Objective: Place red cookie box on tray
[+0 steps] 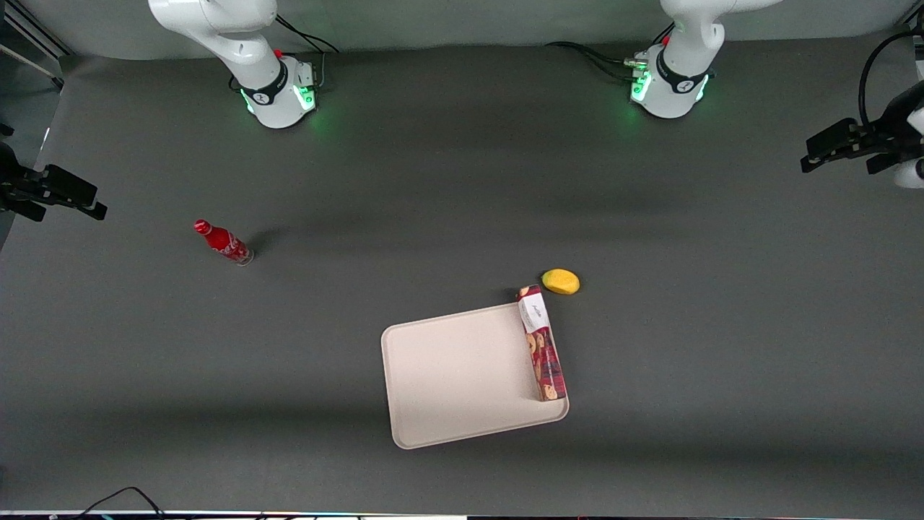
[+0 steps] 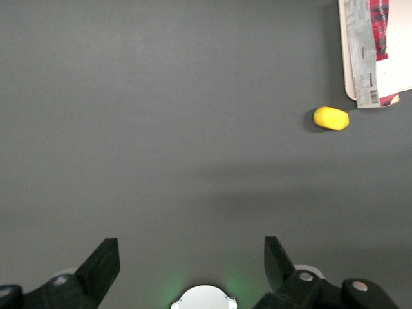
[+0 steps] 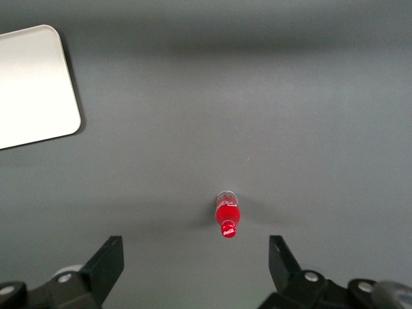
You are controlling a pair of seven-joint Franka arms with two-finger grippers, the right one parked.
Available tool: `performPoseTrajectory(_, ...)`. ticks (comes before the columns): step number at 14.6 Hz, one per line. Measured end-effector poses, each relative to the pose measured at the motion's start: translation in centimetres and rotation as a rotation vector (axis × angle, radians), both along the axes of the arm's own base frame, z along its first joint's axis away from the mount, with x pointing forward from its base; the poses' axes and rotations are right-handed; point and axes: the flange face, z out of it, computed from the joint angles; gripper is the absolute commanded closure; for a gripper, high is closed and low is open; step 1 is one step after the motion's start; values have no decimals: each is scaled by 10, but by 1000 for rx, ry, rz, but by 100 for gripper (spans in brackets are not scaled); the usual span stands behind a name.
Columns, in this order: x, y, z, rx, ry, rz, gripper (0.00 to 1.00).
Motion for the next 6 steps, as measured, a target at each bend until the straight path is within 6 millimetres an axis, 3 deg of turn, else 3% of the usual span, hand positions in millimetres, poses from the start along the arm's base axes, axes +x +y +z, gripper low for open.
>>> performPoseTrajectory(6, -3, -5, 31, 24, -28, -16, 0)
